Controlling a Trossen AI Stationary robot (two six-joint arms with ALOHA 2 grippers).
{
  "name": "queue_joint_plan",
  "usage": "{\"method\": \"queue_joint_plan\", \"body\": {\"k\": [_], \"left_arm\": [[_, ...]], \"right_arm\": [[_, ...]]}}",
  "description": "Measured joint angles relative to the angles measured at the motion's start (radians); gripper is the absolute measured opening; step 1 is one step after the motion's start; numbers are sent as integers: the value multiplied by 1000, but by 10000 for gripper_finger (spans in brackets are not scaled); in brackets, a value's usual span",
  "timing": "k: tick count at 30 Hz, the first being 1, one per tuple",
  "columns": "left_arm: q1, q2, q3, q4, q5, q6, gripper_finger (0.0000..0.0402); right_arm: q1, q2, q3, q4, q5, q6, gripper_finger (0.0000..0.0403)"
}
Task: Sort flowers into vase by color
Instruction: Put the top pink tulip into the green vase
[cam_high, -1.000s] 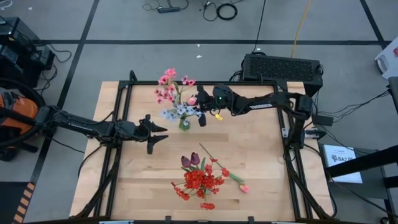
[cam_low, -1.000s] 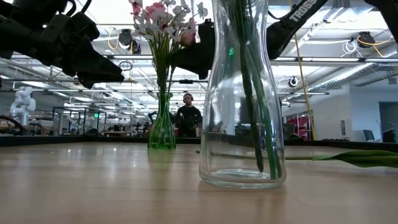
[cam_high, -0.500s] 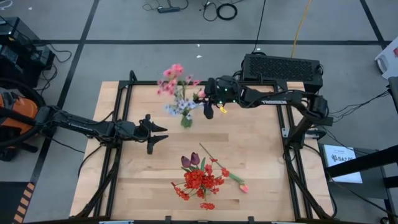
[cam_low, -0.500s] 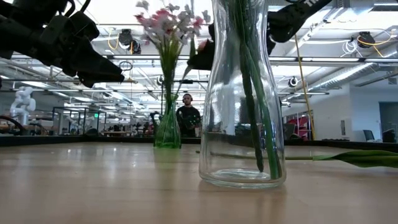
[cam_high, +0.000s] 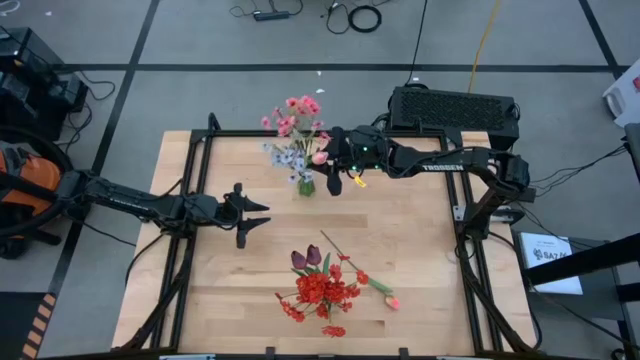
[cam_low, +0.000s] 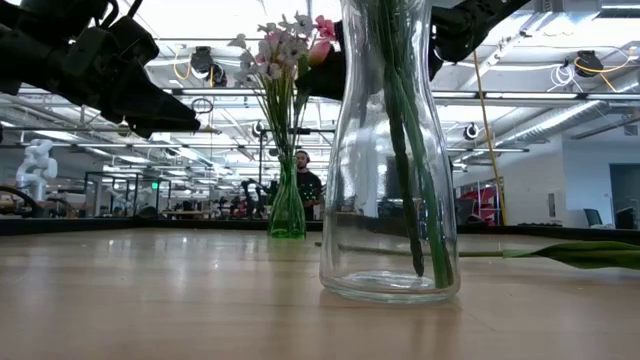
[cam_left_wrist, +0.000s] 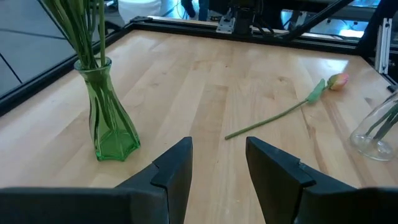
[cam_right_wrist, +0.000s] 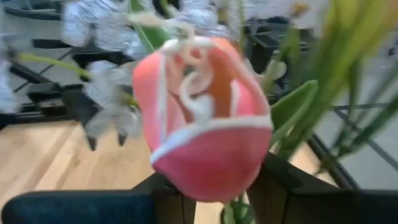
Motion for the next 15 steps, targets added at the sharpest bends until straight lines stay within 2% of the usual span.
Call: {"method": "queue_joint_plan", "body": {"k": [4,8,15], "left_arm": [[0,0,0,0,0,0,157],[0,0,0,0,0,0,157],[0,0,0,0,0,1,157]], "right_arm": [[4,-2,1,11,105,46,109],[4,-1,1,4,83,69,126],[5,-1,24,-114,60,80,189]]}}
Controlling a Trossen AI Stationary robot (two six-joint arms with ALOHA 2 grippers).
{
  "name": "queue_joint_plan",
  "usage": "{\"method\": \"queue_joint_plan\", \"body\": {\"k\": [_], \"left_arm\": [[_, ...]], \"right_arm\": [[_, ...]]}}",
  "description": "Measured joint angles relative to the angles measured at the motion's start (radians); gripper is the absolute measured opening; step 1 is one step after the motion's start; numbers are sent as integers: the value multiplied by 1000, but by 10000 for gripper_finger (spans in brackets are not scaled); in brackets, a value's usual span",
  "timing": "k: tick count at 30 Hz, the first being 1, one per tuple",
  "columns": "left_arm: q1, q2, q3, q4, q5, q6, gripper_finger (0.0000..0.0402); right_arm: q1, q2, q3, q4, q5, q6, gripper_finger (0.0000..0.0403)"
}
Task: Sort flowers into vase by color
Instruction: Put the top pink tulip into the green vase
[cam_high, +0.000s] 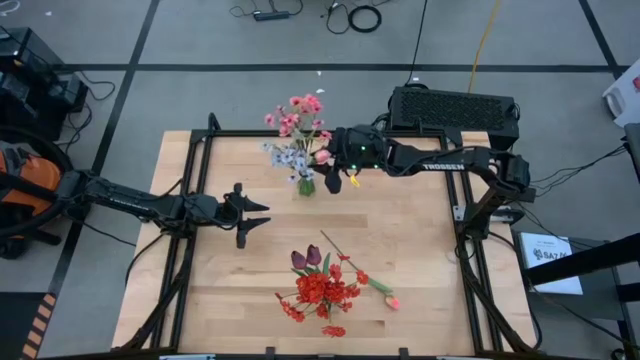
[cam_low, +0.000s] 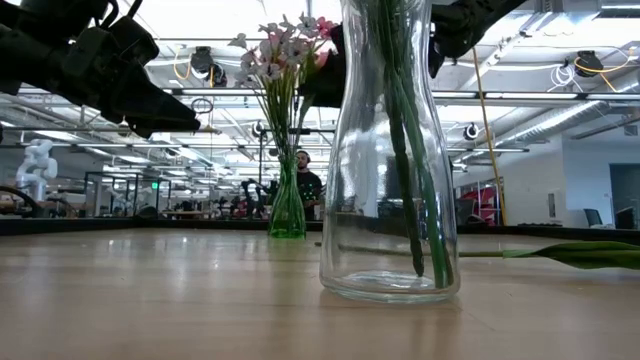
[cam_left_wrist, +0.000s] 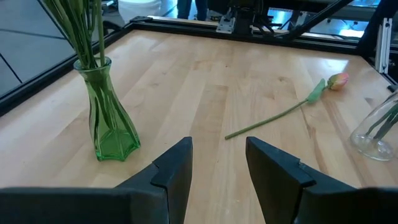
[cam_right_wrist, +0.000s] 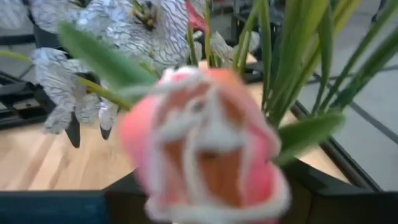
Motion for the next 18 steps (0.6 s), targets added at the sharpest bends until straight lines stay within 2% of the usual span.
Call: {"method": "queue_joint_plan", "body": {"k": [8,13,18], "left_arm": [[0,0,0,0,0,0,157],[0,0,0,0,0,-1,157],[0,0,0,4,0,-8,157]], "right_arm": [[-1,10,100,-291,0,-97,243],[-15,10,195,-533,9,-157,251],[-44,9,304,-778,11,-139,251]]}}
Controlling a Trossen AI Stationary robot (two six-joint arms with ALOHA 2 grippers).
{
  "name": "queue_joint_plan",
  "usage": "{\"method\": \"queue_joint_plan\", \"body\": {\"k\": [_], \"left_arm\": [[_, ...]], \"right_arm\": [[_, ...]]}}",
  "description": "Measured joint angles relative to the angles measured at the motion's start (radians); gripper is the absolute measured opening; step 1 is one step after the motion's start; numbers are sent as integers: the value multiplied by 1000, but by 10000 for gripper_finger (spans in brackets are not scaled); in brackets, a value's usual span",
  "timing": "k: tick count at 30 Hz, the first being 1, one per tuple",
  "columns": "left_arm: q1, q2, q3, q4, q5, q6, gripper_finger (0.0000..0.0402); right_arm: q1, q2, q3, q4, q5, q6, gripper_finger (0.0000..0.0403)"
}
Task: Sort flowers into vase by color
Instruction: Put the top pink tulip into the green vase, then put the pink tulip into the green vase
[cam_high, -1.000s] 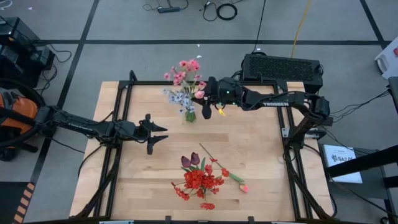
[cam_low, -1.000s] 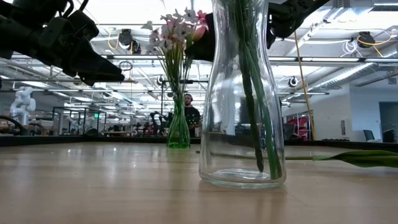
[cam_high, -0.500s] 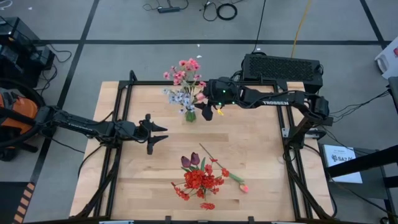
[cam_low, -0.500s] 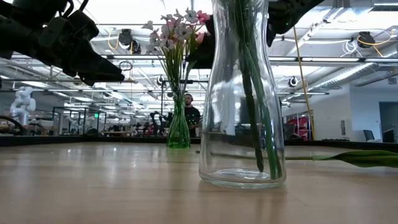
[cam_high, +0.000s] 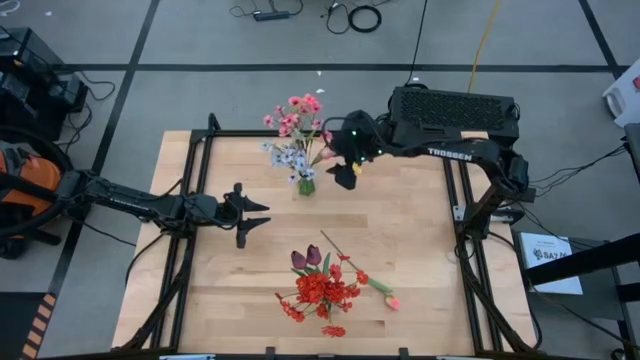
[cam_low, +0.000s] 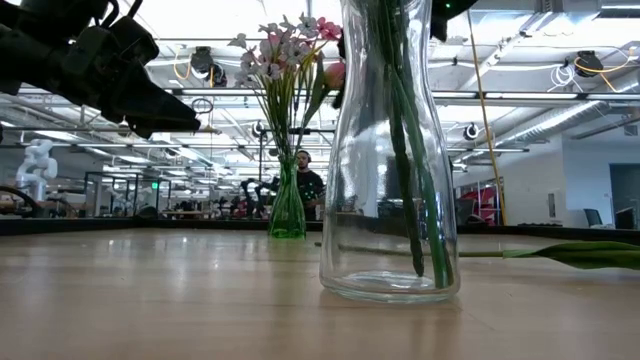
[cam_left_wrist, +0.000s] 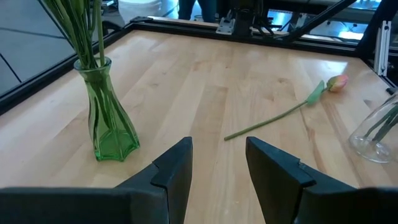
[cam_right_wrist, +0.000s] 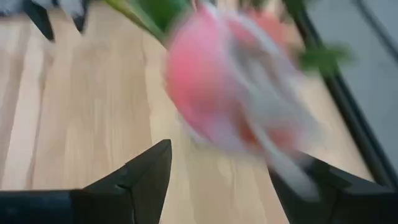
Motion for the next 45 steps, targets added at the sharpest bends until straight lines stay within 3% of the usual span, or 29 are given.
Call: {"method": "queue_joint_plan", "body": {"k": [5,8,16,23,29,36,40,45], "left_arm": [[0,0,0,7,0,0,157],[0,0,0,20,5,8,157],[-1,0,3,49,9,-9,157],[-1,44,70,15,7,-24,157],[-9,218,203,-139,7,53,157],[-26,492,371,-139,11,183,157],[-27,660,476,-137,84,242,157],[-27,865,614,-138,104,311,157]], "right_arm": [[-18,-15,31,-226,0,136,251],[-9,-51,-21,-266,-3,193,251],[73,-314,-358,-104,128,409,251],[108,-563,-629,-12,130,627,251],[111,-670,-732,-6,131,678,251],[111,-706,-737,3,121,618,251],[116,-717,-737,6,120,588,251],[136,-717,-737,25,120,528,251]]}}
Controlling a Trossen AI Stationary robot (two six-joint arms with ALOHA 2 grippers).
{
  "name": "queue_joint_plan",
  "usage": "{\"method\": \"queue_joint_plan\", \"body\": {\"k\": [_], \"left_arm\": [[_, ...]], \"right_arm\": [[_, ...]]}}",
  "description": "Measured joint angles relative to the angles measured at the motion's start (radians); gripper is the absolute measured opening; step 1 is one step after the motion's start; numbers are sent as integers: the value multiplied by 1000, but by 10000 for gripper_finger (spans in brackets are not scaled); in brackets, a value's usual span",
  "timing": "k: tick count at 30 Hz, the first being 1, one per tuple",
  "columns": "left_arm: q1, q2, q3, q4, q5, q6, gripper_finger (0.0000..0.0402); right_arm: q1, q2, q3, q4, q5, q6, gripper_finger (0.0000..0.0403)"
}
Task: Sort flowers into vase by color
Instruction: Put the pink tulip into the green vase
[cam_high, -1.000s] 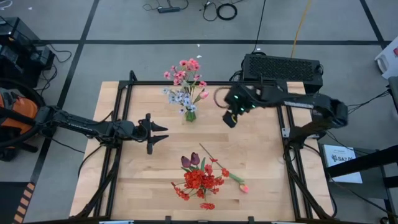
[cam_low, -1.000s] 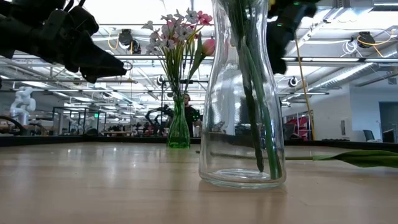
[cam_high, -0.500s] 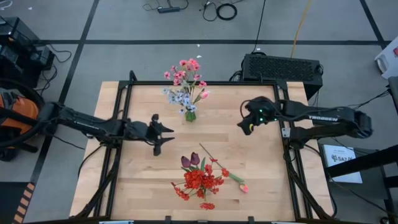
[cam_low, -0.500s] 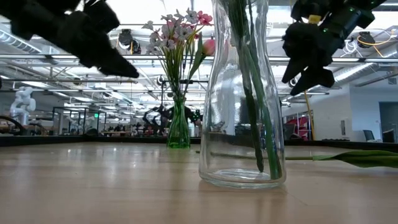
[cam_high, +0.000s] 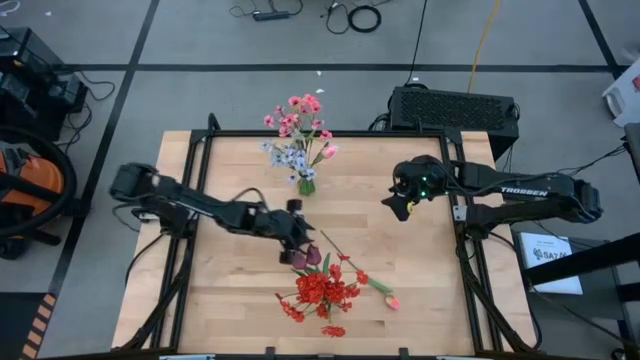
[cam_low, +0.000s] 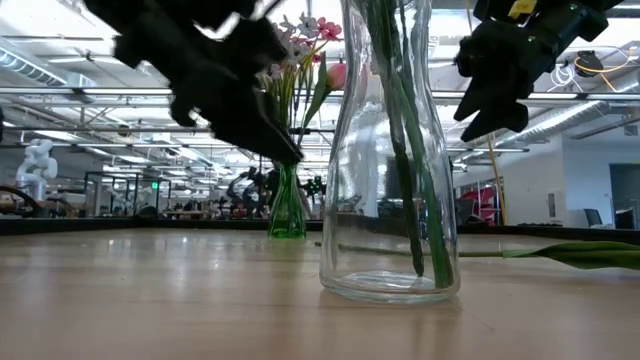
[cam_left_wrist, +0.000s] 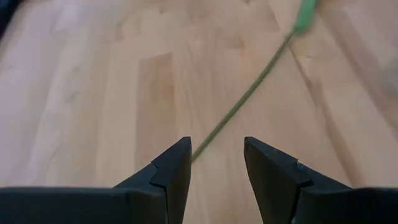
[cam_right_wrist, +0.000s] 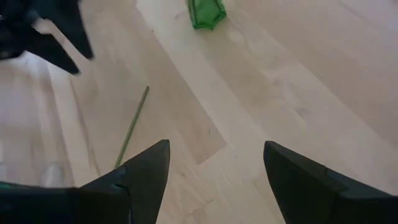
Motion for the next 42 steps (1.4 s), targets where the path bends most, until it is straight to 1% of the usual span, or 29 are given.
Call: {"method": "queue_joint_plan", "body": {"k": [6,9,12,16,20,27,31,34,38,40,42], "left_arm": [[14,198,131,-4,33,92,157],[35,266,186,-27,83,126,157],[54,317,227,-57,109,155,157],[76,366,270,-92,185,163,157],[89,392,287,-114,199,189,157],[114,393,294,-151,230,184,151],[120,392,294,-181,242,101,118],[121,397,294,-195,254,61,78],[122,398,294,-225,271,-7,20],[121,398,295,-247,271,-38,8],[118,395,295,-268,270,-50,8]], "right_arm": [[35,0,0,2,0,13,251],[58,0,0,2,0,37,251],[86,0,0,2,0,48,251],[127,0,0,2,25,74,251],[165,0,0,3,37,81,251],[208,0,0,6,42,94,251],[229,0,0,10,91,98,251],[238,0,0,9,112,97,251],[243,0,0,10,113,95,251],[243,0,0,10,113,95,251],[243,0,0,9,113,94,251]]}}
